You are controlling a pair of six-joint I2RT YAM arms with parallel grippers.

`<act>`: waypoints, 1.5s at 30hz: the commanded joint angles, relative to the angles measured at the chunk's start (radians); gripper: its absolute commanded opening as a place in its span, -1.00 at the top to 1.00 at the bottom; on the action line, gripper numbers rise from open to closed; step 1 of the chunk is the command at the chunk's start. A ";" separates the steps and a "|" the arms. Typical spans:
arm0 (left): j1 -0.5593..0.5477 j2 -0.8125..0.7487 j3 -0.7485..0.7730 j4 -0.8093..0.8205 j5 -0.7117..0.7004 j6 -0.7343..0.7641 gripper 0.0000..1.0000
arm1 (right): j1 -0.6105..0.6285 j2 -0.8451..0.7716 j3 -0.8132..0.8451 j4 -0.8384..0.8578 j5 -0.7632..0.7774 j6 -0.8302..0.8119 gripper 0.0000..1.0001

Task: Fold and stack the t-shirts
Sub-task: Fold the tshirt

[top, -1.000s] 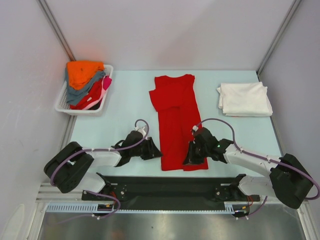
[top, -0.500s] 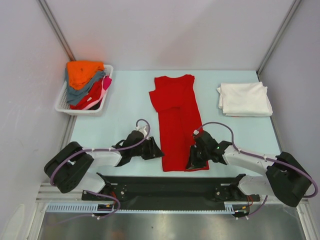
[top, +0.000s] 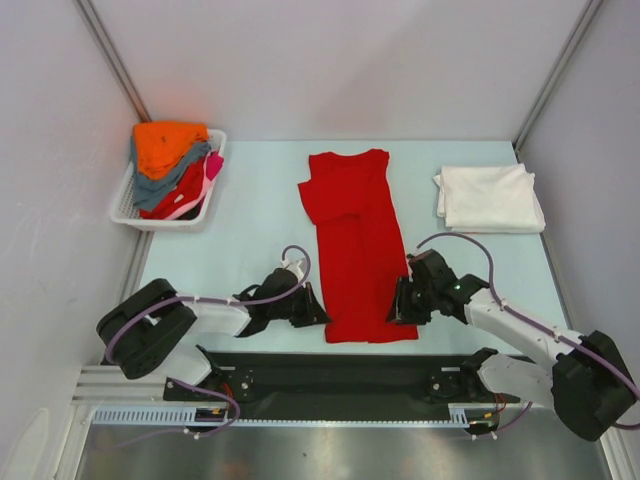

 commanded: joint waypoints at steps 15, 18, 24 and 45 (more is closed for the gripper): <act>0.180 -0.238 -0.078 -0.333 0.041 0.185 0.81 | 0.062 -0.016 -0.018 -0.019 0.101 0.053 -0.04; 0.166 -0.258 -0.121 -0.304 0.070 0.151 0.49 | 0.085 0.003 -0.024 -0.018 0.100 0.068 -0.02; 0.144 -0.335 -0.193 -0.307 0.085 0.121 0.15 | 0.112 -0.002 -0.061 0.007 0.089 0.108 0.08; 0.130 -0.448 -0.215 -0.400 0.128 0.133 0.81 | 0.116 -0.002 -0.105 0.073 0.042 0.160 1.00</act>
